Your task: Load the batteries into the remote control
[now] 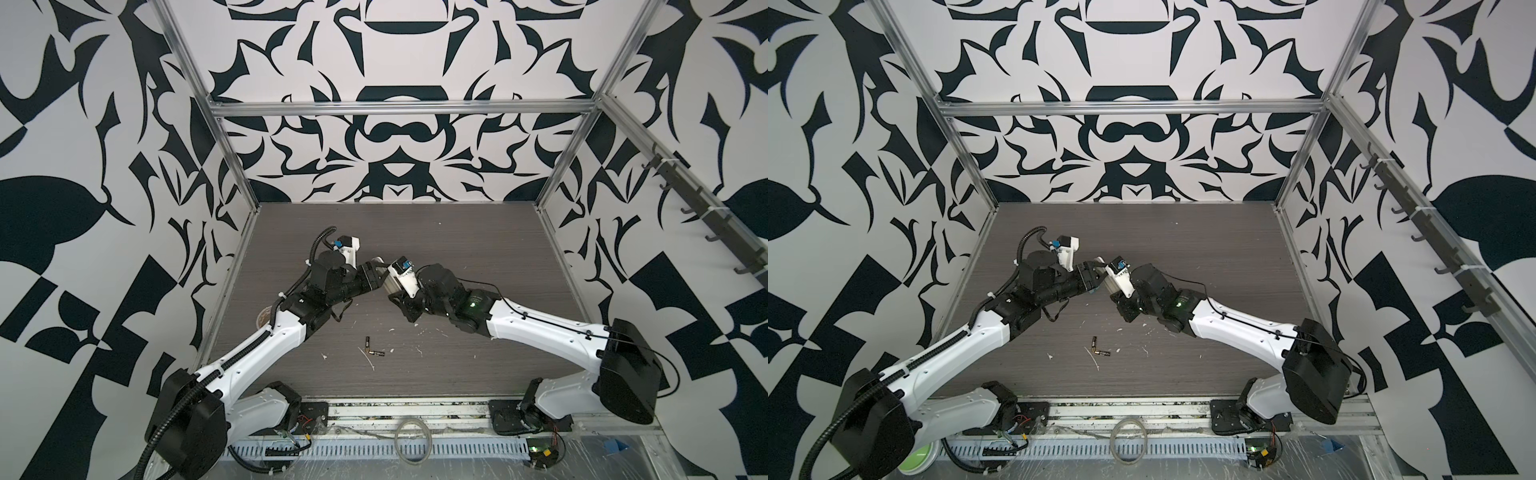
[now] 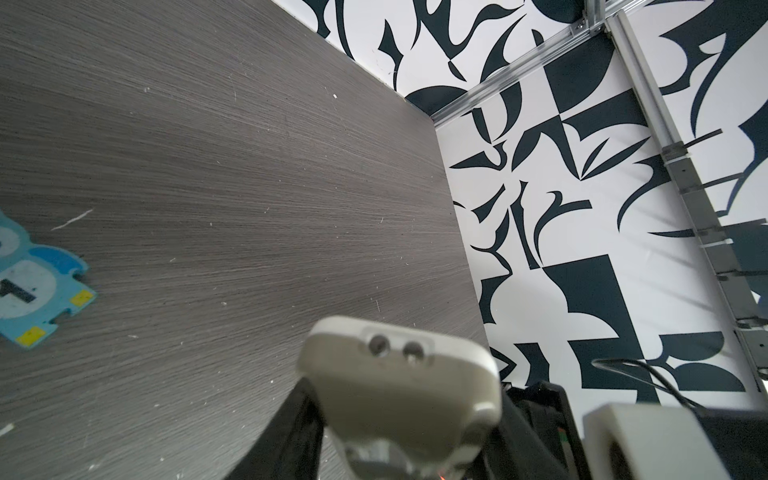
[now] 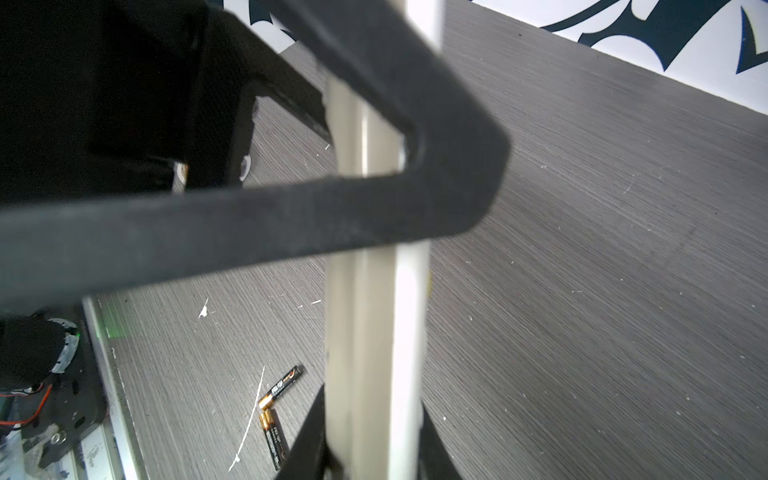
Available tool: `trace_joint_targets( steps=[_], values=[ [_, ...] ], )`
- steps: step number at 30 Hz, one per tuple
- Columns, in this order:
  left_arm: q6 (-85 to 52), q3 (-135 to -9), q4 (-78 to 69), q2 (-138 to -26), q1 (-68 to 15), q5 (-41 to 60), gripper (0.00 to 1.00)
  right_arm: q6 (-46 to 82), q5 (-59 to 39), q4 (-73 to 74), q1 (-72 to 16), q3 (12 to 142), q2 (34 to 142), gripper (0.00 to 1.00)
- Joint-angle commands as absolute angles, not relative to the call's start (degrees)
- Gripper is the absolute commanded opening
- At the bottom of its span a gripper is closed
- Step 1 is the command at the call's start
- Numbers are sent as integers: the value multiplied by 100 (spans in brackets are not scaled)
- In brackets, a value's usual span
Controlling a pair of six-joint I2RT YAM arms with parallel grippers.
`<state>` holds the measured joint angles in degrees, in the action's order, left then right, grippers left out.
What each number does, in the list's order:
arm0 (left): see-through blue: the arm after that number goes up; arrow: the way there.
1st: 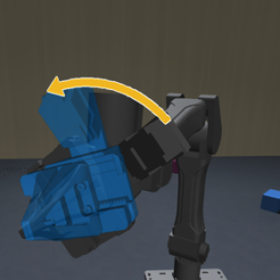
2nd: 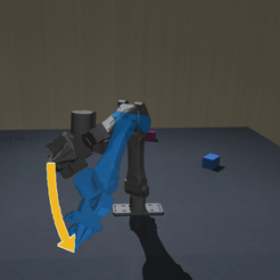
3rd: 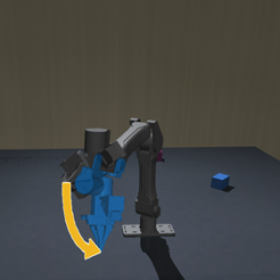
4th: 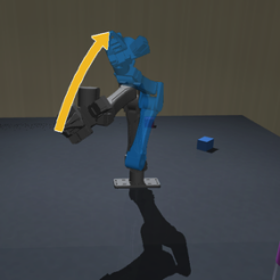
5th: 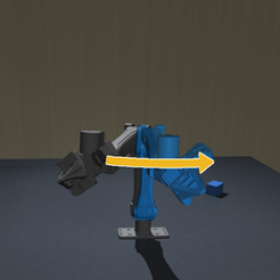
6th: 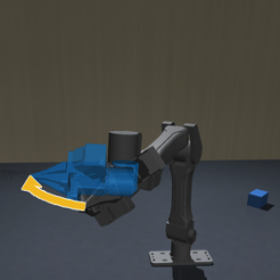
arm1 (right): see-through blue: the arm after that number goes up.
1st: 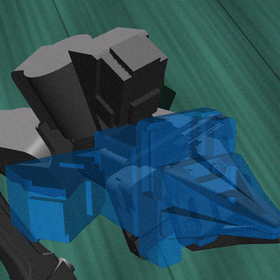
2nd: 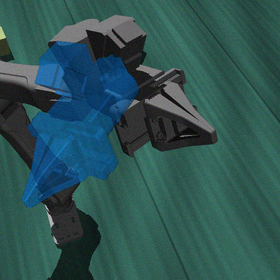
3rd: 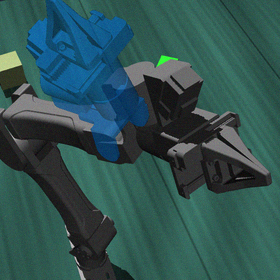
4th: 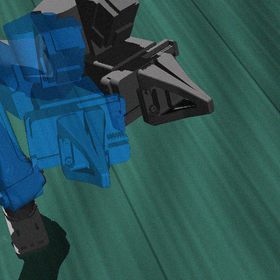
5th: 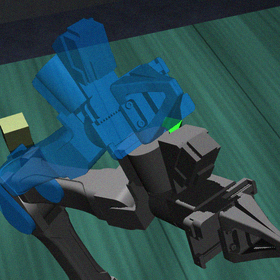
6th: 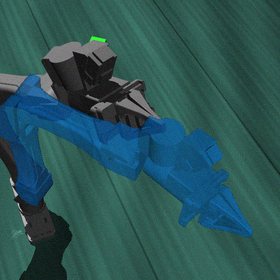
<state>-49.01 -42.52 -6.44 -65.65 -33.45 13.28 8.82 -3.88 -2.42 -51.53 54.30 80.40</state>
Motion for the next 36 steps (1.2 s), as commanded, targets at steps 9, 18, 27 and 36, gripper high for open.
trace_joint_targets(
  steps=[9, 18, 27, 36],
  values=[
    [-4733, -4047, -1324, -6429, -3366, 1825, 79, 1000, -404, 270, -5061, 5192, 7573, 0],
    [-4360, -3977, -1727, -6176, -3364, 2352, 89, 1349, -1314, 624, -4468, 4728, 7076, 0],
    [-4149, -3609, -2639, -5817, -3362, 2810, 93, 1783, -2821, 1748, -4008, 4163, 6619, 0],
    [-4420, -3516, -3663, -5906, -3340, 3479, 94, 2253, -3797, 2891, -3960, 3859, 6562, 0]
  ],
)
